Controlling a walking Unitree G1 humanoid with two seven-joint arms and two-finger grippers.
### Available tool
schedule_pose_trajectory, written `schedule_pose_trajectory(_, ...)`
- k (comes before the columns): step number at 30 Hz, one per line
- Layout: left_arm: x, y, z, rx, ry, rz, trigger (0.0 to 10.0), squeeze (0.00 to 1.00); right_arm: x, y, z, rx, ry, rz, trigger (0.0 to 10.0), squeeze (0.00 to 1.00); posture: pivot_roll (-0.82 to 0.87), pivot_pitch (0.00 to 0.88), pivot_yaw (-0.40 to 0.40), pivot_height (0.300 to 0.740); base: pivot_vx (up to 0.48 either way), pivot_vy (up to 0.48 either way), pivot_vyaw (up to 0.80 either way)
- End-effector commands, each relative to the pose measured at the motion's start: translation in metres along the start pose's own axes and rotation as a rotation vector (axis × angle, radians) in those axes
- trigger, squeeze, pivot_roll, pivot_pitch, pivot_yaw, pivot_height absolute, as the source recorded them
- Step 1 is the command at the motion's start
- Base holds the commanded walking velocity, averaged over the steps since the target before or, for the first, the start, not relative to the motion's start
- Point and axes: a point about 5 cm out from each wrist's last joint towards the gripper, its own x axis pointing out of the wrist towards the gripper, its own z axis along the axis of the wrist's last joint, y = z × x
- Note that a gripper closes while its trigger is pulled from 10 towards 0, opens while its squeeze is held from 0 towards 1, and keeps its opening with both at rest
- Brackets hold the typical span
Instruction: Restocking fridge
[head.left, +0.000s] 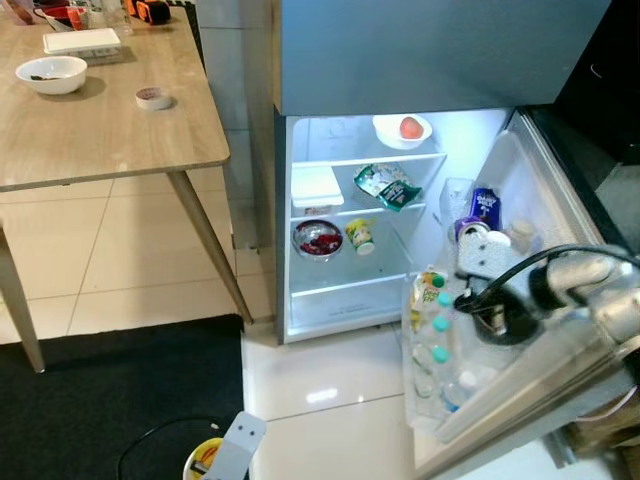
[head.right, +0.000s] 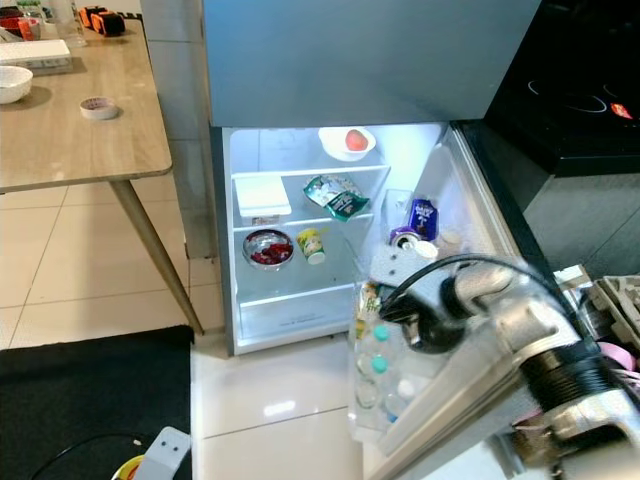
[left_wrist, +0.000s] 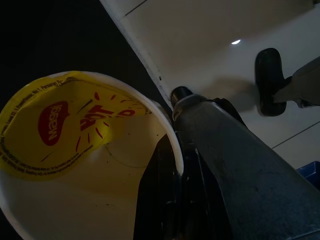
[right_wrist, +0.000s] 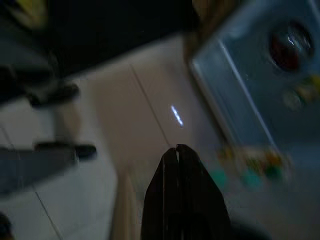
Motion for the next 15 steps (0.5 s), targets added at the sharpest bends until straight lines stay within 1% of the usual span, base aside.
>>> schedule_pose_trajectory(1, -0.002, -0.005, -0.024, 0.009, 0.091, -0.02, 10.0, 0.0, 0.005, 0.003, -0.003, 0.054, -0.078, -0.017, 10.0, 0.0, -0.04, 0.0, -0.077, 0.74, 0.0, 0.0, 0.0)
schedule_pose_trajectory(2, -0.002, -0.005, -0.025, 0.01, 0.091, -0.019, 10.0, 0.0, 0.017, 0.011, -0.004, 0.112, -0.145, -0.011, 10.0, 0.0, -0.04, 0.0, -0.077, 0.74, 0.0, 0.0, 0.0)
schedule_pose_trajectory(3, -0.002, -0.004, -0.025, 0.011, 0.091, -0.018, 10.0, 0.0, 0.029, 0.018, -0.009, 0.165, -0.17, -0.018, 10.0, 0.0, -0.04, 0.0, -0.077, 0.74, 0.0, 0.0, 0.0)
schedule_pose_trajectory(4, -0.002, -0.004, -0.025, 0.011, 0.091, -0.018, 10.0, 0.0, 0.029, 0.018, -0.009, 0.165, -0.17, -0.018, 10.0, 0.0, -0.04, 0.0, -0.077, 0.74, 0.0, 0.0, 0.0)
schedule_pose_trajectory(5, -0.002, -0.004, -0.025, 0.012, 0.091, -0.017, 10.0, 0.0, 0.036, 0.022, -0.012, 0.2, -0.179, -0.025, 10.0, 0.0, -0.04, 0.0, -0.077, 0.74, 0.0, 0.0, 0.0)
schedule_pose_trajectory(6, -0.002, -0.004, -0.025, 0.011, 0.091, -0.017, 10.0, 0.0, 0.053, 0.032, -0.032, 0.27, -0.114, -0.071, 10.0, 0.0, -0.04, 0.0, -0.077, 0.74, 0.0, 0.0, 0.0)
schedule_pose_trajectory(8, -0.002, -0.004, -0.025, 0.01, 0.091, -0.016, 10.0, 0.0, 0.062, 0.038, -0.048, 0.301, -0.046, -0.113, 10.0, 0.0, -0.04, 0.0, -0.077, 0.74, 0.0, 0.0, 0.0)
schedule_pose_trajectory(9, -0.002, -0.004, -0.025, 0.01, 0.091, -0.016, 10.0, 0.0, 0.066, 0.041, -0.059, 0.338, -0.002, -0.144, 10.0, 0.0, -0.04, 0.0, -0.077, 0.74, 0.0, 0.0, 0.0)
schedule_pose_trajectory(12, -0.002, -0.004, -0.025, 0.01, 0.091, -0.016, 10.0, 0.0, 0.07, 0.048, -0.08, 0.384, 0.111, -0.199, 10.0, 0.0, -0.04, 0.0, -0.075, 0.74, 0.0, 0.0, 0.0)
schedule_pose_trajectory(14, -0.002, -0.004, -0.025, 0.01, 0.091, -0.016, 10.0, 0.0, 0.07, 0.048, -0.08, 0.384, 0.111, -0.199, 10.0, 0.0, -0.04, 0.0, -0.075, 0.74, 0.0, 0.0, 0.0)
schedule_pose_trajectory(15, -0.002, -0.004, -0.025, 0.01, 0.091, -0.016, 10.0, 0.0, 0.068, 0.048, -0.088, 0.397, 0.175, -0.247, 10.0, 0.0, -0.04, 0.0, -0.075, 0.74, 0.0, 0.0, 0.0)
